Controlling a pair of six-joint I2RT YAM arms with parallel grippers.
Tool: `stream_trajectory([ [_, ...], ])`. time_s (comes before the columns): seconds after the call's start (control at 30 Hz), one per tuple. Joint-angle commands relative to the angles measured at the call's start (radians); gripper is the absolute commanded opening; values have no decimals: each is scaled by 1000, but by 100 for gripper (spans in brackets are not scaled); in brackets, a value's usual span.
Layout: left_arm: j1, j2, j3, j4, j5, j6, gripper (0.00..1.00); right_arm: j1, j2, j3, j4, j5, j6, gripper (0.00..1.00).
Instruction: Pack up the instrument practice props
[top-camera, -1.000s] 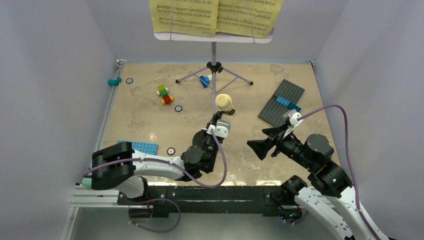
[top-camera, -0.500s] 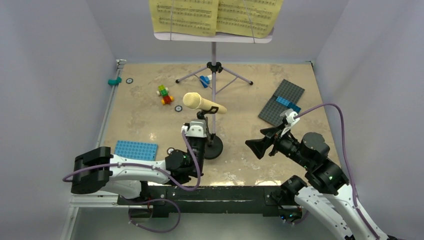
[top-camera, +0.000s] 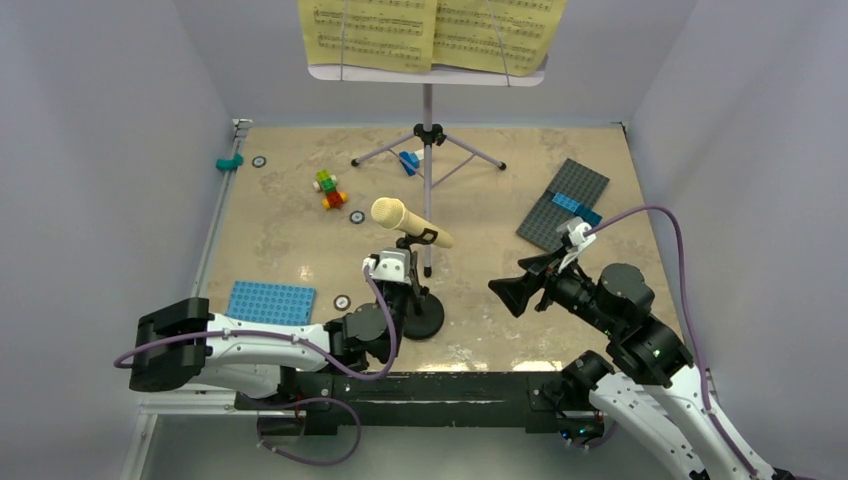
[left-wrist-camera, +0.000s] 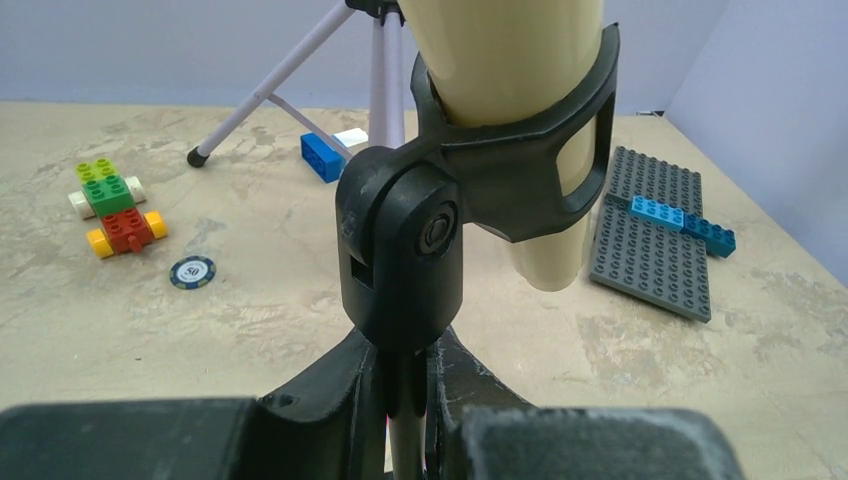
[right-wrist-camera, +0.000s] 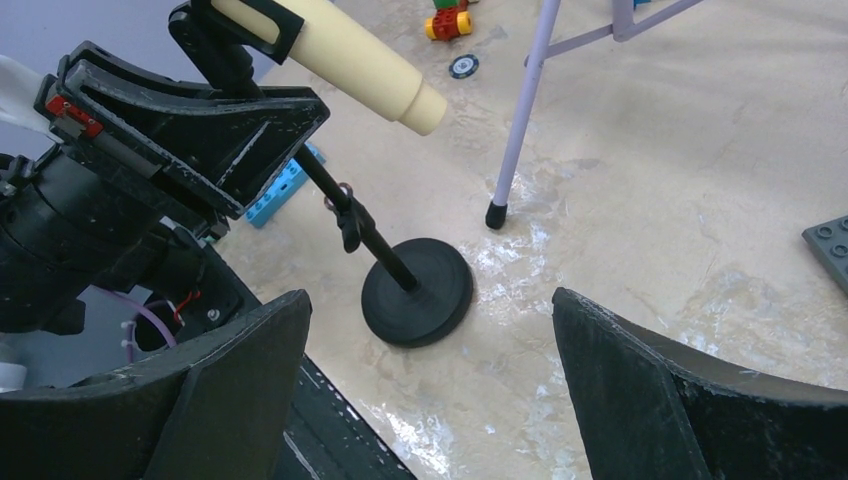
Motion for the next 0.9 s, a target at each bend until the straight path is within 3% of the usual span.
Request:
stream_trajectory([
  [0.0, -4, 27, 5, 51, 29, -73, 0, 4, 11, -3, 35, 8, 5, 95],
  [0.07, -6, 25, 8, 25, 47, -90, 1, 3, 10, -3, 30, 12, 1, 95],
  [0.27, -9, -22, 23, -146, 96, -170, 40, 4, 7, 0, 13, 21, -16, 95],
  [0.43, -11, -60, 34, -264, 126, -243, 58, 4, 12, 5, 4, 9, -20, 96],
  [0.67, -11, -153, 12, -371, 210, -310, 67, 4, 5, 10, -21, -19, -34, 97],
  [0.87, -9, -385, -84, -477, 456, -341, 73, 4, 2, -2, -43, -64, -45, 97],
])
